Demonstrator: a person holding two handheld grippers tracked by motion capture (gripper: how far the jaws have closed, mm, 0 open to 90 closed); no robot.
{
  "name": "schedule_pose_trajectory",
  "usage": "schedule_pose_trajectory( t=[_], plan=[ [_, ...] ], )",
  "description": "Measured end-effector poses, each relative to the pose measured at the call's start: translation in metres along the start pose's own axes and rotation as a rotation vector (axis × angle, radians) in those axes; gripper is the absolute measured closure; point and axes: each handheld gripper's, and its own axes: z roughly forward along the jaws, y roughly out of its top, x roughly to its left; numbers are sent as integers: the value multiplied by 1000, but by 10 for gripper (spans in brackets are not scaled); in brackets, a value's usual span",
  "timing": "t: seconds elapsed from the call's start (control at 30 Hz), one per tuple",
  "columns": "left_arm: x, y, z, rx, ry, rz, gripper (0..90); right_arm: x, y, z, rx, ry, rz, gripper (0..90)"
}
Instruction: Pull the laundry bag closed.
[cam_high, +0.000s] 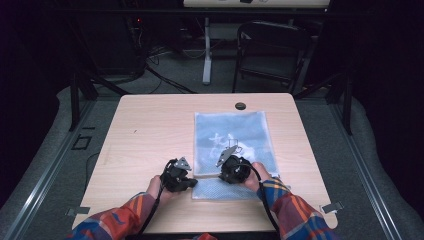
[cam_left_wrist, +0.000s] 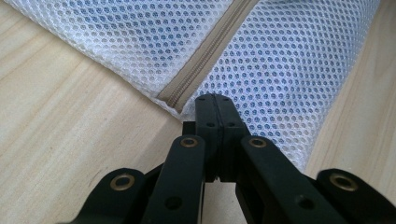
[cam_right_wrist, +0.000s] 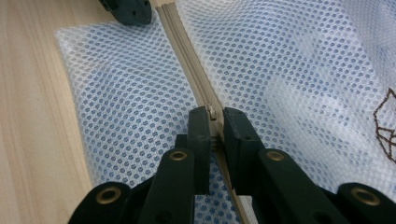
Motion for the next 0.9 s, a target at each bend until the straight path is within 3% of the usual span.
schedule_pose_trajectory(
  t=[0.37,0.4,0.9],
  plan=[
    [0,0,0,0,1,1,900,1,-1,-1,-3,-3,-5,819],
    [0,0,0,0,1,1,900,0,-1,-3,15,-4,-12,819],
    [0,0,0,1,0,2,900,-3,-8,-8,5,-14,9,819]
  ],
)
